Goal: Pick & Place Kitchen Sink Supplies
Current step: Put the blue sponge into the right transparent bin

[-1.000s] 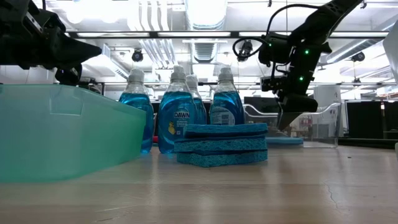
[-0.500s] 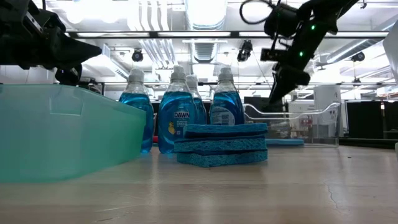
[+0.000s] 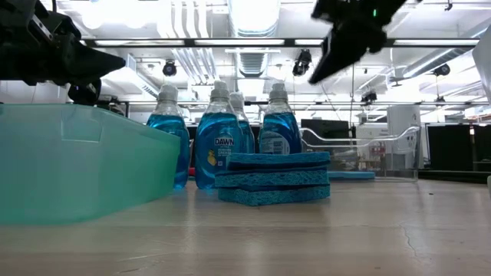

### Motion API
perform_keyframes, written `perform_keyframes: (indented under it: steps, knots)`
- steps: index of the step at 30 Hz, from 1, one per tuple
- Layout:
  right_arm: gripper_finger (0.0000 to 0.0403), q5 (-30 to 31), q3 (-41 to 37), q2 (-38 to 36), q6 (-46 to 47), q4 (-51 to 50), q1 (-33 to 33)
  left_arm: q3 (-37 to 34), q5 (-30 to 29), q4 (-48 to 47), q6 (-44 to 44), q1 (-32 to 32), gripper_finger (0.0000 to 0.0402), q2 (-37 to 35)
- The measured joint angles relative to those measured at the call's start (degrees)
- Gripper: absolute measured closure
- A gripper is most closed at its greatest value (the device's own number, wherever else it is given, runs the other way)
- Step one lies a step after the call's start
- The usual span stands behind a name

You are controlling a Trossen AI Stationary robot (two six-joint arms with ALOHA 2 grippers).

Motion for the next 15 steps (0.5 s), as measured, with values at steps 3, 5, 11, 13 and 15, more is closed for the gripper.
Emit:
perform_keyframes:
  steps: [3,5,11,13,15]
  knots:
    - [0.0243,4.3,2.4,2.5,0.8,-0.2,5.3,0.0,0.0,0.0,0.0,0.0,0.0401,0.0]
    - [0.0233,4.7,4.3,4.7,1.3,-0.2,8.2,0.0,0.0,0.0,0.0,0.0,0.0401,0.0]
    - [0.0207,4.9,11.2,14.1,2.0,-0.8,15.3,0.0,0.0,-0.4,0.0,0.0,0.0401,0.0]
    - [0.0204,4.8,13.6,17.2,1.3,-0.8,17.4,0.0,0.0,-0.4,0.0,0.0,0.0401,0.0]
    - [0.0203,4.8,16.4,20.2,1.3,-1.8,19.2,0.0,0.0,-0.6,0.0,0.0,0.0401,0.0]
